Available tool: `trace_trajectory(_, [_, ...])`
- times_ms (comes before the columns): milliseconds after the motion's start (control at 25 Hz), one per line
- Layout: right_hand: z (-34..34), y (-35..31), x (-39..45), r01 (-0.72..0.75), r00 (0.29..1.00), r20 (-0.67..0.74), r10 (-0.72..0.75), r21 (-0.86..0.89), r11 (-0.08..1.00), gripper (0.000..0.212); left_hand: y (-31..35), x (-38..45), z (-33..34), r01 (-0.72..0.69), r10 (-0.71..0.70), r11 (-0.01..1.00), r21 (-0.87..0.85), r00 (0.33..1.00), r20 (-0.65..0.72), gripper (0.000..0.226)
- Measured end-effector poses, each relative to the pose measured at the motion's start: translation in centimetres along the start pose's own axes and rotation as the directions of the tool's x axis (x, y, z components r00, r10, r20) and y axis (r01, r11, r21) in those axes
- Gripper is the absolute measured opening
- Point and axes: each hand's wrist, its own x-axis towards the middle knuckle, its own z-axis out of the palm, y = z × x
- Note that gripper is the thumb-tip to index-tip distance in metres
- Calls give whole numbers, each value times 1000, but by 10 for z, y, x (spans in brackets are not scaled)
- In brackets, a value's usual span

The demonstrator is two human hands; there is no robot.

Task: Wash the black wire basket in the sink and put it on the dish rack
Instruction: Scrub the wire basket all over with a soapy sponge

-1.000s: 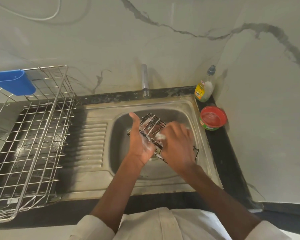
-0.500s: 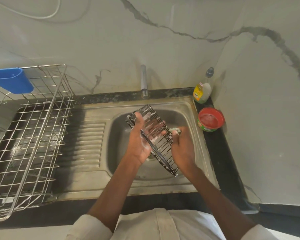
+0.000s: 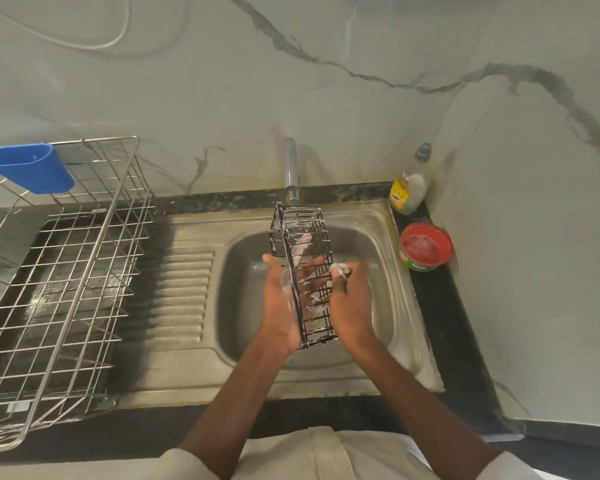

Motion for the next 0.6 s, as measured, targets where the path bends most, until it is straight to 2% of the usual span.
trace_trajectory(120, [-1,-3,-8,68,997,-27,-69,-56,996,9,5,-1,-1,14,-13,996,-84,1000,19,82])
trace_trajectory(280, [-15,-24,12,275,929,-166,-331,-289,917,13,7,4,-4,26,-16,988,-155,998,61,91])
trace_trajectory(360, [-10,-38,17,362,897,-87,-433,-414,835,10,2,8,-2,30,-25,986,-167,999,37,85])
trace_trajectory(440, [6,-40,8,525,817,76,-572,-507,684,16,-1,9,1,59,-51,981,-184,997,49,79])
trace_trajectory(520, [5,-33,1,612,740,86,-667,-498,615,21,1,8,5,81,-70,969,-231,996,58,76])
trace_trajectory(600, [-7,-30,5,491,828,-9,-561,-472,732,21,2,10,5,60,-48,979,-196,997,68,75])
